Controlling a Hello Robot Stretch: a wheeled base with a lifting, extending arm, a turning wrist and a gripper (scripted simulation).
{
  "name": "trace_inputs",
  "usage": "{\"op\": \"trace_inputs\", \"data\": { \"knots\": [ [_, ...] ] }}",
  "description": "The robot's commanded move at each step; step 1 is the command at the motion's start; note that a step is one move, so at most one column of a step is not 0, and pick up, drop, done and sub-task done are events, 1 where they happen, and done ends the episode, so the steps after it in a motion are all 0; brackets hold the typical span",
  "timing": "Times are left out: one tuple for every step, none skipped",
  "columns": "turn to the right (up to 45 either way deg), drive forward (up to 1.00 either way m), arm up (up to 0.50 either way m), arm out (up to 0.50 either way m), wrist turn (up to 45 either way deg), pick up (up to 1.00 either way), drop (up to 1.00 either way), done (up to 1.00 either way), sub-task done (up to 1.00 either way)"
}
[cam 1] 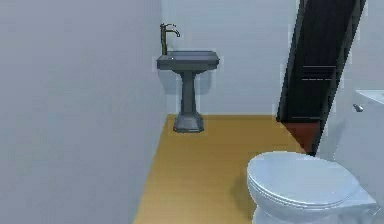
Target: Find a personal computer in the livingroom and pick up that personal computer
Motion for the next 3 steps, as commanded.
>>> {"op": "trace_inputs", "data": {
  "knots": [
    [0.0,0.95,0.00,0.00,0.0,0.00,0.00,0.00,0.00],
    [0.0,0.30,0.00,0.00,0.0,0.00,0.00,0.00,0.00],
    [39.0,0.00,0.00,0.00,0.0,0.00,0.00,0.00,0.00]
  ]
}}
